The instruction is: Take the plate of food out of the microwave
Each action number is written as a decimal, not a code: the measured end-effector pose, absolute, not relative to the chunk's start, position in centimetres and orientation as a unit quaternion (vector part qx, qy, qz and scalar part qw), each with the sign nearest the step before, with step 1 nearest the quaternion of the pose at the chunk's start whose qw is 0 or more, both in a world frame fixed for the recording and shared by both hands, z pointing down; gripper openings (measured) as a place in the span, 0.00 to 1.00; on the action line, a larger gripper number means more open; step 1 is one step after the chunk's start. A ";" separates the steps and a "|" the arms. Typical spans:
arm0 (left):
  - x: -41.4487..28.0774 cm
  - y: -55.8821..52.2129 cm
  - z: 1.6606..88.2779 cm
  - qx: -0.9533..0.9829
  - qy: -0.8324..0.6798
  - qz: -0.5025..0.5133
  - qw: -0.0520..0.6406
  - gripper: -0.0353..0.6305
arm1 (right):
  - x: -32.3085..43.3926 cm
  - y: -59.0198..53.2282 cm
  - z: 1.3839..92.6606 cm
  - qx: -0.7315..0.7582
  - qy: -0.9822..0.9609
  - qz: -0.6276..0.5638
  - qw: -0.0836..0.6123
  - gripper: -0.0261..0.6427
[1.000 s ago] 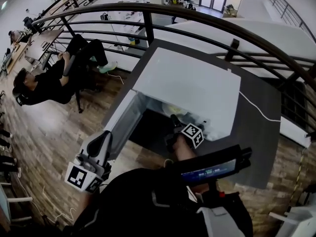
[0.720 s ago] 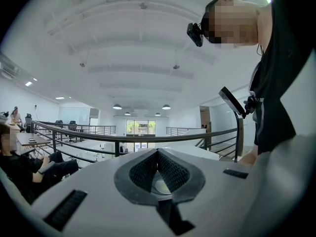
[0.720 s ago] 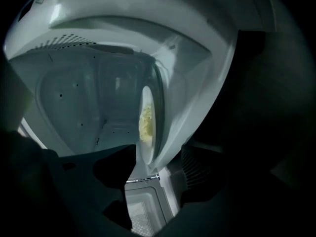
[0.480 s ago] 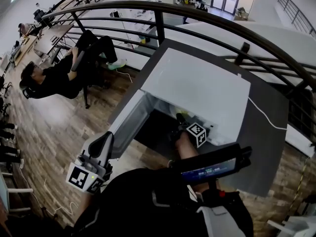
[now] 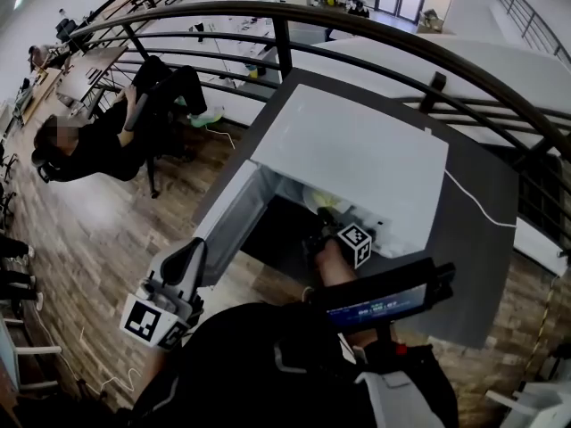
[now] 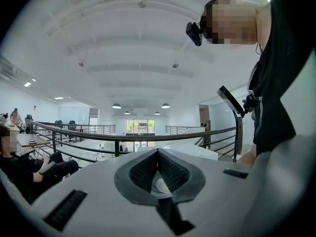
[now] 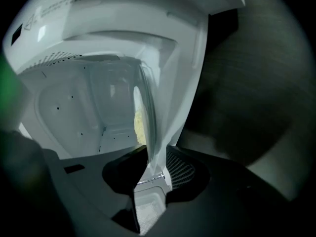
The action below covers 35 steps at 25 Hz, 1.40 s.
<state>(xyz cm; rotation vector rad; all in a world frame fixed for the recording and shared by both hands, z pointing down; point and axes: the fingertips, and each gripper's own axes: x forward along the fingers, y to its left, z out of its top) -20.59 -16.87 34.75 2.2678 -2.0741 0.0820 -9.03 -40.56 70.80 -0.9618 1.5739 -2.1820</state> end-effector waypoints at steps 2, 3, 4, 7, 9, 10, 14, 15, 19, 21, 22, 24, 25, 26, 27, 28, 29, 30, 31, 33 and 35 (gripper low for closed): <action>-20.5 -16.9 34.8 0.740 -0.671 0.025 0.034 0.06 | -8.9 -40.6 70.7 -0.334 0.545 -0.755 0.146 0.20; -20.5 -16.9 34.8 0.742 -0.669 0.025 0.035 0.06 | -8.8 -40.6 70.6 -0.335 0.545 -0.754 0.148 0.20; -20.5 -16.9 34.8 0.743 -0.668 0.024 0.035 0.06 | -8.7 -40.6 70.6 -0.335 0.545 -0.754 0.150 0.19; -20.6 -16.8 34.9 0.744 -0.666 0.023 0.037 0.06 | -8.5 -40.6 70.6 -0.334 0.542 -0.756 0.152 0.19; -20.7 -16.7 35.0 0.745 -0.666 0.023 0.037 0.06 | -8.5 -40.6 70.6 -0.334 0.543 -0.755 0.153 0.19; -20.8 -16.7 35.0 0.745 -0.666 0.023 0.037 0.06 | -8.5 -40.6 70.6 -0.334 0.543 -0.755 0.155 0.19; -21.0 -16.4 35.3 0.744 -0.666 0.022 0.040 0.06 | -8.4 -40.6 70.6 -0.334 0.544 -0.753 0.160 0.18; -21.1 -16.4 35.3 0.745 -0.666 0.022 0.041 0.06 | -8.4 -40.5 70.6 -0.332 0.544 -0.753 0.162 0.17; -21.0 -16.3 35.3 0.750 -0.660 0.022 0.042 0.06 | -8.2 -40.7 69.7 -0.329 0.549 -0.747 0.178 0.07; -21.0 -16.4 35.4 0.752 -0.658 0.022 0.041 0.06 | -8.0 -40.8 69.6 -0.330 0.552 -0.744 0.181 0.07; -20.9 -16.4 35.4 0.753 -0.656 0.021 0.041 0.06 | -7.8 -40.8 69.5 -0.329 0.553 -0.744 0.182 0.07; -20.7 -16.4 35.4 0.757 -0.652 0.021 0.041 0.06 | -7.6 -40.5 69.3 -0.326 0.559 -0.740 0.181 0.07; -20.6 -16.4 35.4 0.758 -0.650 0.021 0.041 0.06 | -7.5 -40.4 69.0 -0.322 0.566 -0.737 0.180 0.06; -20.6 -16.4 35.4 0.760 -0.648 0.021 0.041 0.06 | -7.5 -40.2 68.7 -0.317 0.574 -0.733 0.179 0.06; -20.5 -16.3 35.5 0.762 -0.646 0.021 0.041 0.06 | -7.5 -39.9 68.5 -0.311 0.581 -0.730 0.178 0.06; -20.4 -16.3 35.5 0.764 -0.644 0.021 0.041 0.06 | -7.6 -39.6 68.4 -0.306 0.586 -0.729 0.177 0.06; -20.4 -16.3 35.5 0.766 -0.641 0.020 0.041 0.06 | -7.7 -39.4 68.2 -0.301 0.590 -0.728 0.178 0.06; -20.4 -16.3 35.4 0.768 -0.639 0.019 0.041 0.06 | -7.8 -39.1 68.0 -0.295 0.592 -0.728 0.179 0.06; -20.3 -16.3 35.3 0.770 -0.636 0.018 0.041 0.06 | -7.8 -38.7 67.8 -0.292 0.594 -0.728 0.178 0.06; -20.0 -16.3 35.2 0.777 -0.629 0.015 0.041 0.06 | -7.7 -37.8 67.1 -0.287 0.596 -0.729 0.176 0.06; -19.6 -16.4 35.2 0.783 -0.621 0.014 0.042 0.06 | -7.4 -36.9 66.3 -0.279 0.596 -0.732 0.177 0.06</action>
